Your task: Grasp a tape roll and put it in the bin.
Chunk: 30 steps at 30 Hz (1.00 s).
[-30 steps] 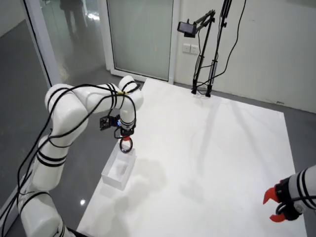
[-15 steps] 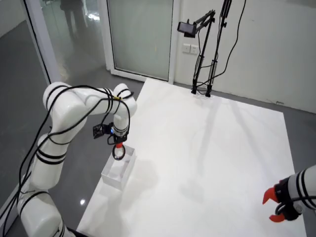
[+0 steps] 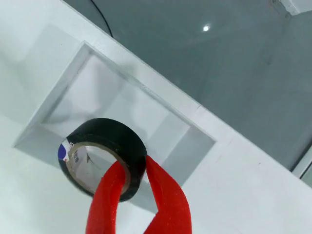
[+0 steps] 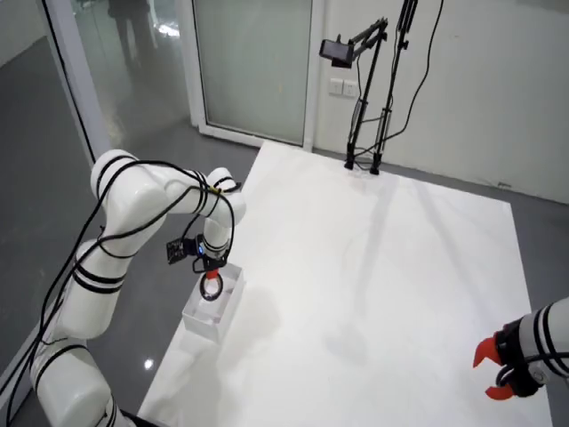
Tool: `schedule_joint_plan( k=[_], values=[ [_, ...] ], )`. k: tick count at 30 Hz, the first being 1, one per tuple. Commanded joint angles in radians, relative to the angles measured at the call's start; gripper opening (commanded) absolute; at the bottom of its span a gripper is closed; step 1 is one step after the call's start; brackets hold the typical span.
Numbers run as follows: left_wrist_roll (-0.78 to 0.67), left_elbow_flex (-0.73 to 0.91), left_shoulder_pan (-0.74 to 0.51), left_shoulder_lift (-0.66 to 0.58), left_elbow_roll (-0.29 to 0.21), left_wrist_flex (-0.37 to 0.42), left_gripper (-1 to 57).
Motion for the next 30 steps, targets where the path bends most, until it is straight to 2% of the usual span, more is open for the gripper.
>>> schedule_joint_plan(
  k=[1, 7, 13, 16, 20, 30],
  values=[
    [-0.033, 0.019, 0.015, 0.031, 0.026, -0.087, 9.1],
    [-0.033, 0.019, 0.007, 0.031, 0.026, -0.103, 13.8],
    [-0.033, 0.019, -0.007, 0.031, 0.023, -0.106, 14.1],
    [-0.033, 0.019, -0.022, 0.033, 0.017, -0.101, 11.3],
    [-0.033, 0.018, -0.050, 0.028, -0.006, -0.083, -0.6],
    [-0.033, 0.016, -0.178, -0.158, 0.044, -0.047, -0.6]
  ],
)
